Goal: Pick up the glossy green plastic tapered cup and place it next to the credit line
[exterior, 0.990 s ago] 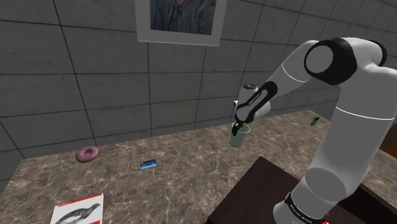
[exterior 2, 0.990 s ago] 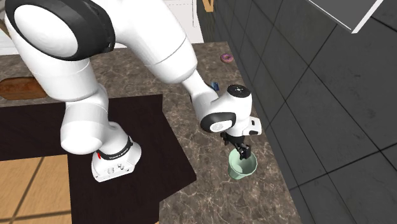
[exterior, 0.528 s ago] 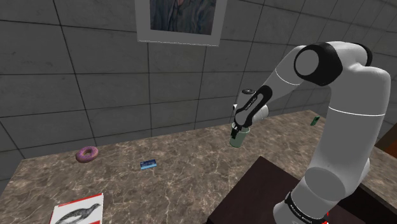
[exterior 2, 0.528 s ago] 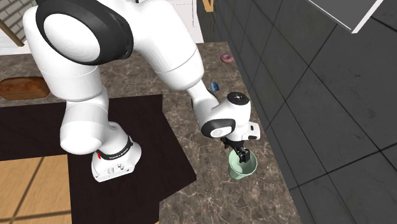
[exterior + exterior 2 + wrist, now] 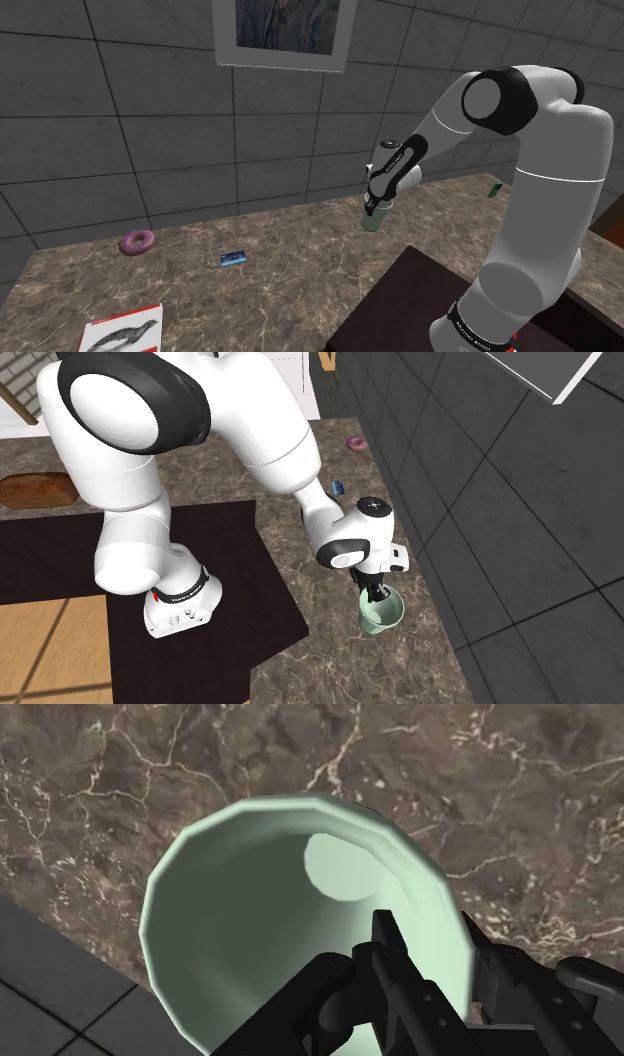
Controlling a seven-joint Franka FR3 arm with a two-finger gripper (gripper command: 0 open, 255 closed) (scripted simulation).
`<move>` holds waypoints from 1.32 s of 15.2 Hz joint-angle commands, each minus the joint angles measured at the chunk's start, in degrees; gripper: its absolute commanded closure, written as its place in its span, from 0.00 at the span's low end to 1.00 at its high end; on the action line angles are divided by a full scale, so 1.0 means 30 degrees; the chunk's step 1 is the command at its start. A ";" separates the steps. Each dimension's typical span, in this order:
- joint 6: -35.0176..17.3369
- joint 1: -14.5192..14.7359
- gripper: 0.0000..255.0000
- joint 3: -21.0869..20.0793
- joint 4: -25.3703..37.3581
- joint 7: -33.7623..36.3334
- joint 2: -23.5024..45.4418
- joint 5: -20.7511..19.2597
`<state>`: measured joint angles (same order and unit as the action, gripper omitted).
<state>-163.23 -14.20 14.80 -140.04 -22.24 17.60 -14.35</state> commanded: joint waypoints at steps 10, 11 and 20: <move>0.0729 0.0050 1.00 0.0046 -0.0095 -0.0087 -0.0837 -0.0044; 0.0978 0.0066 1.00 0.0060 -0.0118 -0.0116 -0.1113 -0.0058; 0.3301 0.0184 1.00 0.0122 -0.0127 -0.0373 -0.3469 -0.0157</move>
<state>-154.02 -13.68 15.16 -140.48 -23.28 7.85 -14.80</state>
